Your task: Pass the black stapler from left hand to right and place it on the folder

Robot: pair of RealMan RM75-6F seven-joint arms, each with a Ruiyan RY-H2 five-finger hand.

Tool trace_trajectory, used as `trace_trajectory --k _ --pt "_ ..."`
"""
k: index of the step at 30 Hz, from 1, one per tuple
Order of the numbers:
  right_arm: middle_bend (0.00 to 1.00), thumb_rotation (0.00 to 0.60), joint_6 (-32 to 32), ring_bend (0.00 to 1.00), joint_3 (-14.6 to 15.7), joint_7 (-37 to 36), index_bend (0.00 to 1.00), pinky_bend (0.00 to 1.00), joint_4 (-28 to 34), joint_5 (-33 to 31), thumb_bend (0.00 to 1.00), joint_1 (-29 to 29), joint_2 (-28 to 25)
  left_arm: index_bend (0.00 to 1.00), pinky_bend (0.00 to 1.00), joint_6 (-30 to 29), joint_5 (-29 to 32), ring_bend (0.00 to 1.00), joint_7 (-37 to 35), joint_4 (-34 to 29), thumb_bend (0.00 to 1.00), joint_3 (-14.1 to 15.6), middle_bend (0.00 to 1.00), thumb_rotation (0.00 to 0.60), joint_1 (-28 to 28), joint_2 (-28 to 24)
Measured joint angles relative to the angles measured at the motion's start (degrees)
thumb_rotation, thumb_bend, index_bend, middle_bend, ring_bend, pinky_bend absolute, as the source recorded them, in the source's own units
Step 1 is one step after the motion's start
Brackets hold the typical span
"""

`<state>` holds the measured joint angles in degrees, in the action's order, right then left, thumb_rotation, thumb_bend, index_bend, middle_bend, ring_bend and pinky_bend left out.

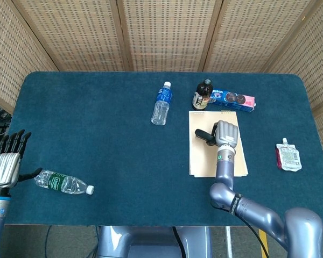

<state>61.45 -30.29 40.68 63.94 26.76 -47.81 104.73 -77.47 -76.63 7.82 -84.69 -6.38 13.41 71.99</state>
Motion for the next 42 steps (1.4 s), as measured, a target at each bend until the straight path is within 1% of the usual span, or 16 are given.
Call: trace_trajectory --k 11,13,15,17,22,28,30,32,34,37,39,41,42 --pt "0.64 0.600 -0.4 0.72 0.8 0.1 0.82 0.85 -1.4 -2.2 0.28 -0.3 0.3 0.02 0.00 0.4 0.0 0.00 0.3 0.0 0.20 0.1 0.00 0.600 0.1 0.1" --pt "0.62 0.600 -0.7 0.70 0.8 0.0 0.81 0.85 -1.4 -2.7 0.27 -0.3 0.3 0.02 0.00 0.4 0.0 0.00 0.4 0.0 0.20 0.1 0.00 0.600 0.1 0.2" --pt "0.58 0.600 -1.0 0.66 0.8 0.0 0.76 0.82 -1.3 -3.2 0.26 -0.3 0.2 0.02 0.00 0.4 0.1 0.00 0.5 0.1 0.20 0.1 0.00 0.600 0.1 0.2" --pt "0.51 0.600 -1.0 0.60 1.1 0.9 0.69 0.76 -1.2 -3.8 0.24 -0.3 0.1 0.02 0.00 0.3 0.1 0.00 0.5 0.1 0.20 0.0 0.00 0.600 0.1 0.2" --pt "0.35 0.600 -0.9 0.44 1.8 3.9 0.57 0.59 -0.1 -6.3 0.21 -0.5 -0.6 0.02 0.00 0.1 0.0 0.00 0.5 0.1 0.20 0.1 0.00 0.600 0.1 0.2" --pt "0.20 0.600 -0.7 0.29 2.7 6.7 0.46 0.48 2.0 -9.5 0.16 -0.6 -2.0 0.02 0.00 0.0 -0.2 0.00 0.3 0.0 0.20 0.0 0.00 0.600 0.0 0.1" --pt "0.13 0.600 -0.4 0.21 3.0 6.7 0.41 0.43 2.6 -9.5 0.15 -0.5 -2.3 0.02 0.00 -0.1 -0.2 0.00 0.3 -0.1 0.20 0.0 0.00 0.600 0.0 0.1" --pt "0.05 0.600 0.1 0.12 3.3 6.7 0.37 0.35 3.3 -9.0 0.14 -0.5 -2.7 0.02 0.00 -0.2 -0.1 0.00 0.3 0.0 0.20 -0.1 0.00 0.600 -0.1 0.1" --pt "0.01 0.600 0.8 0.06 3.7 6.5 0.34 0.29 4.2 -8.2 0.14 -0.3 -3.2 0.02 0.00 -0.2 0.0 0.00 0.2 0.0 0.20 -0.2 0.00 0.600 -0.1 0.1" --pt "0.00 0.600 2.2 0.01 4.2 6.2 0.29 0.22 5.8 -6.5 0.14 0.0 -4.2 0.02 0.00 -0.2 0.2 0.00 0.1 0.1 0.20 -0.3 0.00 0.600 -0.1 0.1" --pt "0.00 0.600 3.5 0.00 4.7 5.8 0.27 0.16 7.2 -5.0 0.14 0.4 -5.0 0.02 0.00 -0.3 0.3 0.00 0.0 0.2 0.20 -0.4 0.00 0.600 -0.1 0.1" --pt "0.00 0.600 4.8 0.00 5.3 5.1 0.23 0.07 9.3 -3.0 0.14 1.2 -6.4 0.02 0.00 -0.5 0.2 0.00 -0.2 0.1 0.20 -0.4 0.00 0.600 -0.2 0.1" --pt "0.00 0.600 5.4 0.00 5.7 4.7 0.21 0.04 10.4 -2.0 0.14 1.7 -7.1 0.02 0.00 -0.6 0.2 0.00 -0.2 0.2 0.20 -0.5 0.00 0.600 -0.2 0.0"
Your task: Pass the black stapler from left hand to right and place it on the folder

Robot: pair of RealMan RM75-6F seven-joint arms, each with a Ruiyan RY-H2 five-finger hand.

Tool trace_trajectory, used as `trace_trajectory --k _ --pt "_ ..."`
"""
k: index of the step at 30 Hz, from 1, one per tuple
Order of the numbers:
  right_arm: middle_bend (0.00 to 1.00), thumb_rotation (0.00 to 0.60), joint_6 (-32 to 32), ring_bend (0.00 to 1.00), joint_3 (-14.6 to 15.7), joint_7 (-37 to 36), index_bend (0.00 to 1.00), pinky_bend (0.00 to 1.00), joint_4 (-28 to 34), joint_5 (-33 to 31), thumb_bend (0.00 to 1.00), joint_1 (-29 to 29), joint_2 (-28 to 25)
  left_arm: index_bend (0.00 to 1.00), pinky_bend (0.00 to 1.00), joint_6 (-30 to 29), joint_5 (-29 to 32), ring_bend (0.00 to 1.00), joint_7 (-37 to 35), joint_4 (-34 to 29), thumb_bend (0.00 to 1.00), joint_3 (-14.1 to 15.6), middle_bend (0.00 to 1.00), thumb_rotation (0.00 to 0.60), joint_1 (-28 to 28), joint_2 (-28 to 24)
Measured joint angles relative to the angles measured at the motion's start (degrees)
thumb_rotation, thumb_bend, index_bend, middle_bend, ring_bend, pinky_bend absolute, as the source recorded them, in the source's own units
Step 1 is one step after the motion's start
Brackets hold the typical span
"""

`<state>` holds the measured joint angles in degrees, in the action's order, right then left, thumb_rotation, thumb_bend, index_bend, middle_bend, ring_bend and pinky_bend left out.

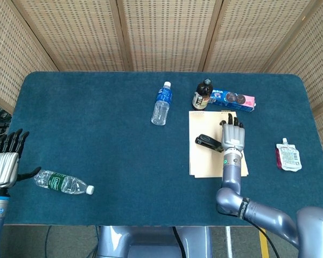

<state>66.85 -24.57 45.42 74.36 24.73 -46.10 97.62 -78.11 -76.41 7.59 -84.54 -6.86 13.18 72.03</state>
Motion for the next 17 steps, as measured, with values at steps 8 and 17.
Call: trace_trajectory --k 8,17 --pt "0.00 0.600 3.2 0.00 5.6 -8.4 0.08 0.00 8.6 14.6 0.14 6.7 -8.2 0.02 0.00 -0.8 0.1 0.00 -0.8 0.5 0.20 -0.5 0.00 0.600 -0.3 0.0" --pt "0.00 0.600 9.4 0.00 17.7 -25.6 0.02 0.00 9.6 38.2 0.10 18.2 -16.2 0.00 0.00 -3.0 -0.6 0.00 -2.1 1.4 0.20 0.1 0.00 0.600 -2.1 -0.4"
